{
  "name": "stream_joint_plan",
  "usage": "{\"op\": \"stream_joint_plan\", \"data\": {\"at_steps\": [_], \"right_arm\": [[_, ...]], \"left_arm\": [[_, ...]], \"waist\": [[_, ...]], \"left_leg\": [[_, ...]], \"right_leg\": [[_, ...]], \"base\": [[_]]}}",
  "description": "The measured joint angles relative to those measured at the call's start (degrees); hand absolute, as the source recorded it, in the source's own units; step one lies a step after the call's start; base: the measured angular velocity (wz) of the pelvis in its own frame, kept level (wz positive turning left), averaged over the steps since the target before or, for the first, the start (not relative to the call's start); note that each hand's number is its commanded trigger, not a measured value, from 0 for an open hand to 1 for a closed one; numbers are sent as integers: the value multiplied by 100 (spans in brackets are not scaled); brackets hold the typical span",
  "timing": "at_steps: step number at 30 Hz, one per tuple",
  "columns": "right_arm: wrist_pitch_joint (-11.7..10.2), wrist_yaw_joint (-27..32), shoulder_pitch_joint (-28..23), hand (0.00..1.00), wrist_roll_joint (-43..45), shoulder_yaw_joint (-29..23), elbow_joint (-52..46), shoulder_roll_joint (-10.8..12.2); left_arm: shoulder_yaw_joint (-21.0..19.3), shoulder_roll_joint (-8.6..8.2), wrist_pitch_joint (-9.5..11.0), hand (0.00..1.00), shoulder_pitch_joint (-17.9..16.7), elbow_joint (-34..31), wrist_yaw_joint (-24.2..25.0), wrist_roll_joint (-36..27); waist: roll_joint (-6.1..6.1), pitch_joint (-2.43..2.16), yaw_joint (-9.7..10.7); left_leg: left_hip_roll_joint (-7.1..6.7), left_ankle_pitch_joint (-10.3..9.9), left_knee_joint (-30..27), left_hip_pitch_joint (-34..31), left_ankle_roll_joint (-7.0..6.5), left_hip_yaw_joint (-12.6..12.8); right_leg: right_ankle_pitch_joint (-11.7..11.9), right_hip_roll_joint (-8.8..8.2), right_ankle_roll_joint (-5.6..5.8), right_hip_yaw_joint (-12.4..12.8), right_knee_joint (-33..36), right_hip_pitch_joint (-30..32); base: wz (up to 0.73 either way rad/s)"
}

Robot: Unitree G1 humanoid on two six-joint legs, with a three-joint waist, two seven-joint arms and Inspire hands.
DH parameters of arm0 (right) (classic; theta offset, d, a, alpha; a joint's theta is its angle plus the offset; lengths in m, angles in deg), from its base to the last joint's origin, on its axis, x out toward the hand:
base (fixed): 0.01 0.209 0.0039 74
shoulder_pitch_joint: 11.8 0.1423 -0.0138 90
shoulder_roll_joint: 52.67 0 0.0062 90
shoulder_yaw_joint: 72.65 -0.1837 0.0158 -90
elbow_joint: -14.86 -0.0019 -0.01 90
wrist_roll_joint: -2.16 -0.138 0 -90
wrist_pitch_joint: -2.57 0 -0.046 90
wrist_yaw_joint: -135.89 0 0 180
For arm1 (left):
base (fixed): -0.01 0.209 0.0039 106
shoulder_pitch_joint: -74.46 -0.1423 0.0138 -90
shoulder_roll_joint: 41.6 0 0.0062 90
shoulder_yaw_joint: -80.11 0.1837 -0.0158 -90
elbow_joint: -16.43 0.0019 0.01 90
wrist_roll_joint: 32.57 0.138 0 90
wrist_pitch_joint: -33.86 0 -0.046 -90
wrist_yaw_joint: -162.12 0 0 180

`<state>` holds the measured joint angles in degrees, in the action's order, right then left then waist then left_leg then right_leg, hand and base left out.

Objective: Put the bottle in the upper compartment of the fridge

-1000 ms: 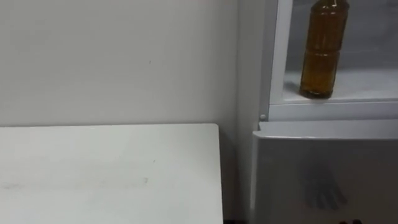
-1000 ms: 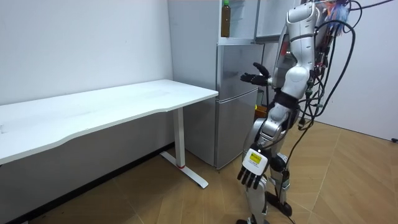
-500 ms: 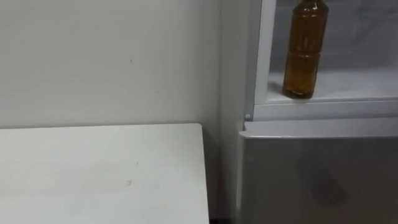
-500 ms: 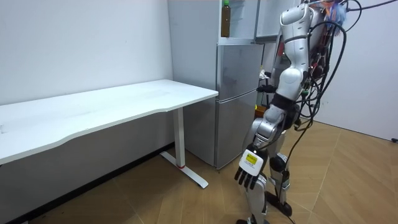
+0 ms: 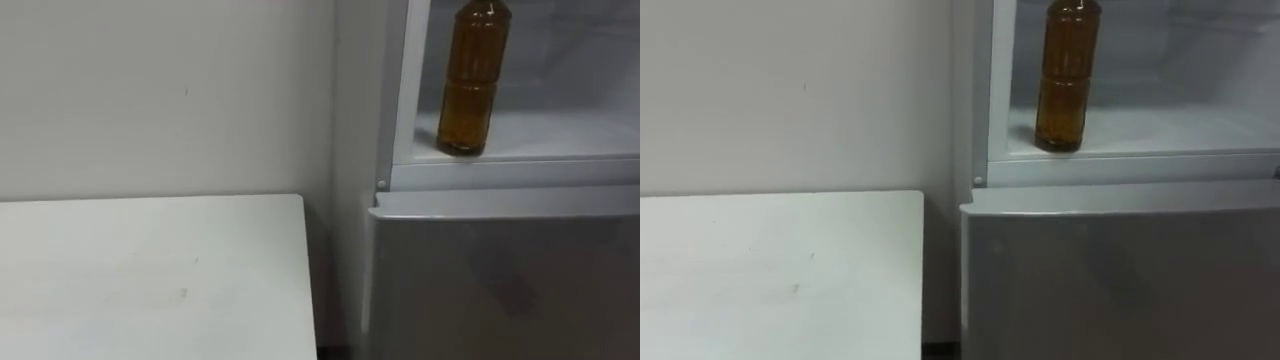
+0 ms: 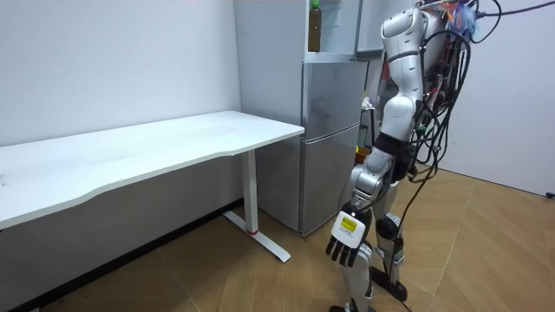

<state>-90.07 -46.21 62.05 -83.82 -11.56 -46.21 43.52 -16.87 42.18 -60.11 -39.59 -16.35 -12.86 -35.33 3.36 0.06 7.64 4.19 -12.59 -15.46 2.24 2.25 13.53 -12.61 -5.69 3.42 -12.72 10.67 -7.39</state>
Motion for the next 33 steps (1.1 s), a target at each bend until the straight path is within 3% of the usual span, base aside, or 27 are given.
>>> {"op": "stream_joint_plan", "data": {"at_steps": [5,10,16,22,25,33], "right_arm": [[-151,916,83,0,388,-361,-637,-153],[-502,2005,189,0,767,-867,-1007,-288],[-602,2968,209,0,1257,-897,-1745,-473],[-809,3379,212,0,1942,-897,-2237,-707],[-811,3580,139,0,1996,-898,-2626,-843],[-871,3906,169,0,2534,-1038,-3528,-904]], "left_arm": [[-116,15,18,0,-30,-12,-1,108],[-264,28,30,0,-59,-49,0,123],[-300,46,50,0,-46,-45,0,110],[-292,41,256,0,-118,-35,0,109],[-300,37,311,0,-146,-41,0,104],[-416,33,320,0,-150,-101,1,117]], "waist": [[47,1,164],[69,-7,169],[46,7,210],[57,22,169],[47,33,148],[9,13,115]], "left_leg": [[-9,-3,26,-51,0,31],[-15,-6,73,-71,6,45],[-26,-5,106,-51,9,78],[-34,-9,102,37,10,85],[-41,-18,136,32,9,83],[-69,-13,200,-12,10,79]], "right_leg": [[-4,-11,6,10,-4,76],[-3,-10,6,17,10,113],[-5,-11,9,73,8,126],[-24,-17,26,79,-1,25],[-62,-26,39,93,23,92],[-53,-25,35,116,16,145]], "base": [[-1],[-1],[-3],[0],[0],[0]]}}
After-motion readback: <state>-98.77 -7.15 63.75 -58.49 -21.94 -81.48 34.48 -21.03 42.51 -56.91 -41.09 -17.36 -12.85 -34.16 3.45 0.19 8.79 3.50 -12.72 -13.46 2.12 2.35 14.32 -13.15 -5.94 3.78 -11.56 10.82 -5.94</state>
